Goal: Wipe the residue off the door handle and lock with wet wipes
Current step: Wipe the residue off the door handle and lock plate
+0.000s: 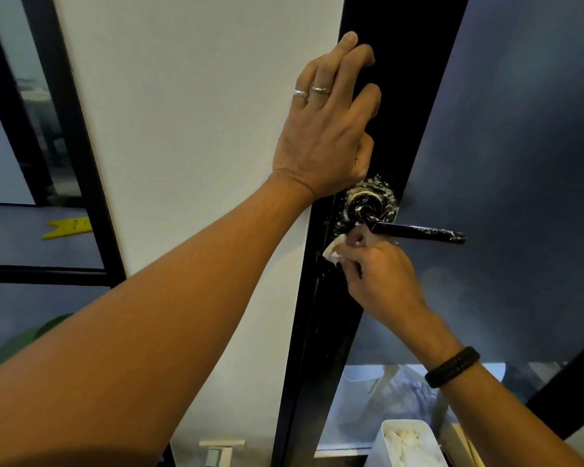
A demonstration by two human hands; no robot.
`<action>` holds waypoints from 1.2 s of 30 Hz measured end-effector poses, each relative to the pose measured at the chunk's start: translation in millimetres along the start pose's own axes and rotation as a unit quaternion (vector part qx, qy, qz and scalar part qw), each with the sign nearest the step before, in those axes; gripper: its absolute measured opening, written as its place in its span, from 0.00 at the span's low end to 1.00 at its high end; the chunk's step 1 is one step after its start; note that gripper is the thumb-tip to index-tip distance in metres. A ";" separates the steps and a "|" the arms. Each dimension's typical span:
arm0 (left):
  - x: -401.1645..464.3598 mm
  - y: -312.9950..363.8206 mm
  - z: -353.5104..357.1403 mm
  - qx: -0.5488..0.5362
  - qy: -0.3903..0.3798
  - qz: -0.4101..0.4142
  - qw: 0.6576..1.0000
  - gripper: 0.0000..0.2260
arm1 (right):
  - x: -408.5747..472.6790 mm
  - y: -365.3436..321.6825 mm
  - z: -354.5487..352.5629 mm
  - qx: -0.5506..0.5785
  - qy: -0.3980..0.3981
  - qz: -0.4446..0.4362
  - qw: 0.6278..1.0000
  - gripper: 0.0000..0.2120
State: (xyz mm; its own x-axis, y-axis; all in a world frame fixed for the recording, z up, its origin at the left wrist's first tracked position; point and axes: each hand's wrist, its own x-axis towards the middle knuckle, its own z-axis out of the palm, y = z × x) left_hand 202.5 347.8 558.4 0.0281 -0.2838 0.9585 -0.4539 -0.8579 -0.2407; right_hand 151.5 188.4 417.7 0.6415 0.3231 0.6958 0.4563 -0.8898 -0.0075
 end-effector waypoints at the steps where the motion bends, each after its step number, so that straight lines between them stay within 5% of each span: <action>1: -0.2 0.0 -0.3 -0.001 -0.002 0.000 1.000 0.14 | -2.8 -2.7 2.7 -0.017 -0.009 0.001 1.000 0.09; 5: -0.8 0.1 -0.6 0.002 -0.006 -0.002 1.000 0.14 | -9.2 2.9 18.0 0.112 0.015 0.097 0.989 0.08; 8: -0.5 0.5 -0.2 0.004 -0.007 -0.002 1.000 0.14 | -17.5 12.1 20.3 0.252 0.119 0.225 0.934 0.09; 20: -0.4 0.3 1.7 -0.001 0.005 0.003 1.000 0.13 | -60.1 -27.7 78.1 0.315 0.206 0.352 0.857 0.03; 24: -0.1 0.4 1.4 -0.002 0.005 0.003 1.000 0.13 | -61.0 -41.9 84.8 0.318 0.164 0.318 0.878 0.05; 29: -0.7 0.1 2.3 -0.002 0.008 0.005 1.000 0.12 | -59.5 -43.9 70.4 0.312 0.238 0.309 0.866 0.05; 33: 0.4 0.4 1.0 -0.004 0.003 0.002 1.000 0.13 | -56.4 -50.1 71.7 0.284 0.187 0.237 0.910 0.09; 36: -0.7 -0.3 2.1 -0.004 0.004 0.002 1.000 0.13 | -58.0 -58.8 59.6 0.254 0.221 0.171 0.926 0.14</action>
State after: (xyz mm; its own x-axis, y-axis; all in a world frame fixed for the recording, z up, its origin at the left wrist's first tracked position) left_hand 204.5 347.4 557.5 0.0203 -0.2837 0.9587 -0.4612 -0.8535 -0.2428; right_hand 124.1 241.3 334.9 0.5374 -0.2132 0.8159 0.5770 -0.6126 -0.5401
